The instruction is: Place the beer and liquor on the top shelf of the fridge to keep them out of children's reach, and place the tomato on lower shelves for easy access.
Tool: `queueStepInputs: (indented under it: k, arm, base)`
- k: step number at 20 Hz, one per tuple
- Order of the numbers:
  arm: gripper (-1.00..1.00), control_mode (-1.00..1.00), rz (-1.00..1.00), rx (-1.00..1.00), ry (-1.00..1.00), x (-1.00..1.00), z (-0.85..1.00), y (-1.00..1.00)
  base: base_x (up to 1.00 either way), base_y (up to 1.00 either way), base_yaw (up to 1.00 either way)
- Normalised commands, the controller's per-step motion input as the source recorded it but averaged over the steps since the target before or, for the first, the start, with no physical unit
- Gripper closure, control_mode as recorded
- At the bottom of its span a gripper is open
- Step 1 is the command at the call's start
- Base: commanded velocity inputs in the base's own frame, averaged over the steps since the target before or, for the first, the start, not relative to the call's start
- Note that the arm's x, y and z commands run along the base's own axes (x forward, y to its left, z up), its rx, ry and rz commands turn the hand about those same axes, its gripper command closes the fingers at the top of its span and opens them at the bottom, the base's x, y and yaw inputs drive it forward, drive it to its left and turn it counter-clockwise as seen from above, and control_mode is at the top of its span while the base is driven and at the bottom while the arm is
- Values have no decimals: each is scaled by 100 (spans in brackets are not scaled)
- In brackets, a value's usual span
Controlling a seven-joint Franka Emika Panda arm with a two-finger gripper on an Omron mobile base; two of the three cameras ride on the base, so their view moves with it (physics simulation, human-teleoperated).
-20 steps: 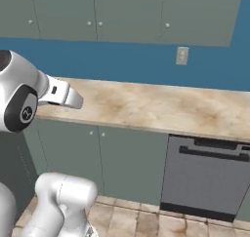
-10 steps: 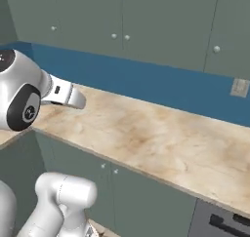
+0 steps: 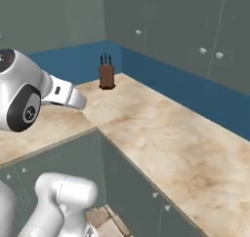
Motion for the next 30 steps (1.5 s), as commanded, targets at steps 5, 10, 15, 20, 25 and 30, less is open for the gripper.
queueStepInputs:
  k: [5,10,15,20,25,30]
  arm:
    - [-100,100,0,0,0,0,0,0]
    - [-100,100,0,0,0,0,0,0]
    - [-100,100,0,0,0,0,0,0]
    - [-100,100,0,0,0,0,0,0]
    - [-100,100,0,0,0,0,0,0]
    - [-100,100,0,0,0,0,0,0]
  base:
    - [25,55,66]
    - [52,34,63]
    - [61,1,62]
    - [28,-21,56]
    - [14,-41,54]
    - [4,-58,45]
